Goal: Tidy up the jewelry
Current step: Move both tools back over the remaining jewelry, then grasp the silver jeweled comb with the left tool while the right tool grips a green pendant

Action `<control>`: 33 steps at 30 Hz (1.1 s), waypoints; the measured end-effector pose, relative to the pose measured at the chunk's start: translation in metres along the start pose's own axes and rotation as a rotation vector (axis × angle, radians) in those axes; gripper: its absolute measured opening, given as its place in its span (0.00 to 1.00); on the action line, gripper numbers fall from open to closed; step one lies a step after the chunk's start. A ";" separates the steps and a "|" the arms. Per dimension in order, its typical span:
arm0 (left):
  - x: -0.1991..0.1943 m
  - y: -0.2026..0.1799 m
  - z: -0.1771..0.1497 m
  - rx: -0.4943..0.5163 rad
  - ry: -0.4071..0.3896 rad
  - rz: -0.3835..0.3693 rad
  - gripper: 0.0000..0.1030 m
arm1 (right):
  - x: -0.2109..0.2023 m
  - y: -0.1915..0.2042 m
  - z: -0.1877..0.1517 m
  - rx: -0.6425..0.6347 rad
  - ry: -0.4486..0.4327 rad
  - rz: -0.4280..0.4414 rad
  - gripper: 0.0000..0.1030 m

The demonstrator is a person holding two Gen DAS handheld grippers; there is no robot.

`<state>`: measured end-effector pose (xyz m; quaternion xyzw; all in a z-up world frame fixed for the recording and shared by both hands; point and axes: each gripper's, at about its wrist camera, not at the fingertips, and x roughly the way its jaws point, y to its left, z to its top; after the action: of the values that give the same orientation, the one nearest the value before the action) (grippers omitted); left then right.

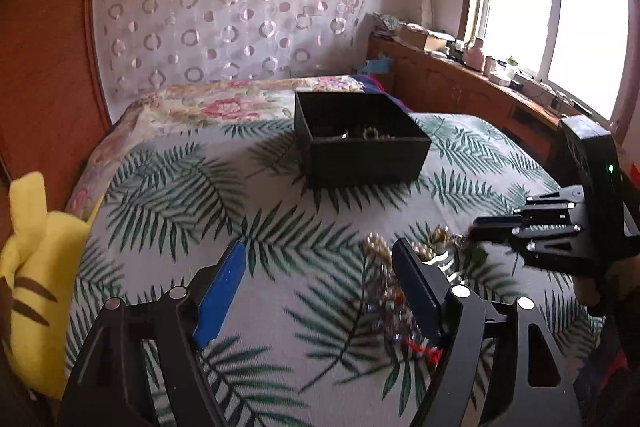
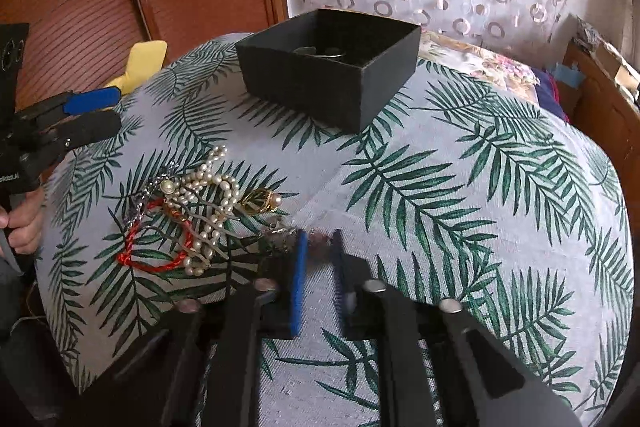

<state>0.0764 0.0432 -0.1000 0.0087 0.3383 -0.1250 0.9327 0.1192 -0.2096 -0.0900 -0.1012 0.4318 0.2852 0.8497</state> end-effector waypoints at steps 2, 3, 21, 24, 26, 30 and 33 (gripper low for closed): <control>0.001 0.001 -0.005 -0.002 0.016 0.000 0.70 | -0.004 0.001 -0.001 0.002 -0.011 -0.009 0.09; 0.003 0.002 -0.007 -0.005 0.024 0.000 0.70 | -0.005 0.001 -0.002 0.003 -0.016 -0.013 0.09; 0.021 -0.023 -0.022 -0.016 0.119 -0.106 0.50 | -0.051 0.006 -0.041 0.090 -0.121 -0.011 0.09; 0.024 -0.025 -0.023 -0.032 0.136 -0.127 0.42 | -0.050 0.010 -0.046 0.086 -0.117 -0.008 0.09; 0.027 -0.027 -0.023 -0.037 0.147 -0.124 0.41 | -0.048 0.013 -0.047 0.085 -0.116 -0.004 0.09; 0.031 -0.028 -0.023 -0.048 0.173 -0.125 0.41 | -0.048 0.016 -0.050 0.087 -0.121 0.005 0.09; 0.033 -0.031 -0.024 -0.043 0.178 -0.124 0.40 | -0.048 0.017 -0.050 0.087 -0.125 0.009 0.09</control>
<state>0.0785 0.0079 -0.1373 -0.0210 0.4222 -0.1739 0.8894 0.0537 -0.2360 -0.0807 -0.0442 0.3905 0.2757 0.8773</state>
